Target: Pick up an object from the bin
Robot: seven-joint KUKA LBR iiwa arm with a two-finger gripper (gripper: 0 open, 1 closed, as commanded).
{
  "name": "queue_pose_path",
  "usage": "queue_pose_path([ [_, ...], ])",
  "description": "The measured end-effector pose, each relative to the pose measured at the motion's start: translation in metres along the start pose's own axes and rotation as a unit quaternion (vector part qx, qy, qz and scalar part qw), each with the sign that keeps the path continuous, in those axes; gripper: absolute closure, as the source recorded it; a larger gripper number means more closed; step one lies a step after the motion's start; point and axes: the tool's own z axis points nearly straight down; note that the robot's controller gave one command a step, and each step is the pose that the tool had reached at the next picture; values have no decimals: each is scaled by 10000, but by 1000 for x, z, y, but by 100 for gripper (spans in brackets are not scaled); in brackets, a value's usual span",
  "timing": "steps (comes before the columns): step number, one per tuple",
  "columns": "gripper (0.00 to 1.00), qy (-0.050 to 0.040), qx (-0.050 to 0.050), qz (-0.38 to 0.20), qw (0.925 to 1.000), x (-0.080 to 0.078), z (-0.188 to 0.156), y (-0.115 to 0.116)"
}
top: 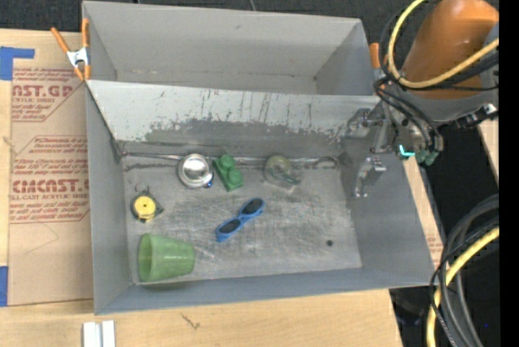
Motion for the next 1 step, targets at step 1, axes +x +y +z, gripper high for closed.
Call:
queue_pose_path([
  [1, 0, 15, -12, -745, 9972, 50, 117, 42],
])
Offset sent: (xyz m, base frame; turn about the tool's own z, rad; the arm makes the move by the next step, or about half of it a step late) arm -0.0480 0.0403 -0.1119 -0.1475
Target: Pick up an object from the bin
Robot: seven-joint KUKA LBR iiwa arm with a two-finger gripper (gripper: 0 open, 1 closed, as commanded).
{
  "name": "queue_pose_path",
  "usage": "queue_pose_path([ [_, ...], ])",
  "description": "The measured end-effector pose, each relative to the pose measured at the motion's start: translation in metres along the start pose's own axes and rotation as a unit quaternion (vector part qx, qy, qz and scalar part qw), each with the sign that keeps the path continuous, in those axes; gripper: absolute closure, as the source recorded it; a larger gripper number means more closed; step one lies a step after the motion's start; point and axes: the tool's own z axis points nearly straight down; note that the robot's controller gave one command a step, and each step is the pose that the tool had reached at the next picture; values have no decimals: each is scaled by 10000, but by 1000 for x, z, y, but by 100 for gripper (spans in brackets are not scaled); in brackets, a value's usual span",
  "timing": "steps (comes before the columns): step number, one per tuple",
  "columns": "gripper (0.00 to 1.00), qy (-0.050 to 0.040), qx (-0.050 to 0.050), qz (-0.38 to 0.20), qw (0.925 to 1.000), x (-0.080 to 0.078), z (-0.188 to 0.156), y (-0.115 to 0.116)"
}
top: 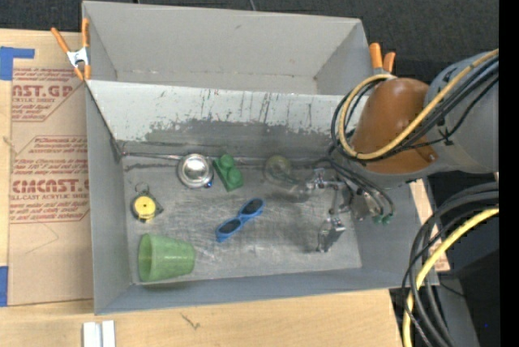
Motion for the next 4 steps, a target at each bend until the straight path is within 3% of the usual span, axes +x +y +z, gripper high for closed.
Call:
queue_pose_path([
  [1, 0, -61, -6, 458, 9989, -50, 3, 81],
  [2, 0, -84, 33, 358, 9993, -54, 22, 111],
  [3, 100, -129, 23, 365, 9992, -57, 18, 111],
  [4, 100, -95, 18, 362, 9993, -54, -127, 111],
])
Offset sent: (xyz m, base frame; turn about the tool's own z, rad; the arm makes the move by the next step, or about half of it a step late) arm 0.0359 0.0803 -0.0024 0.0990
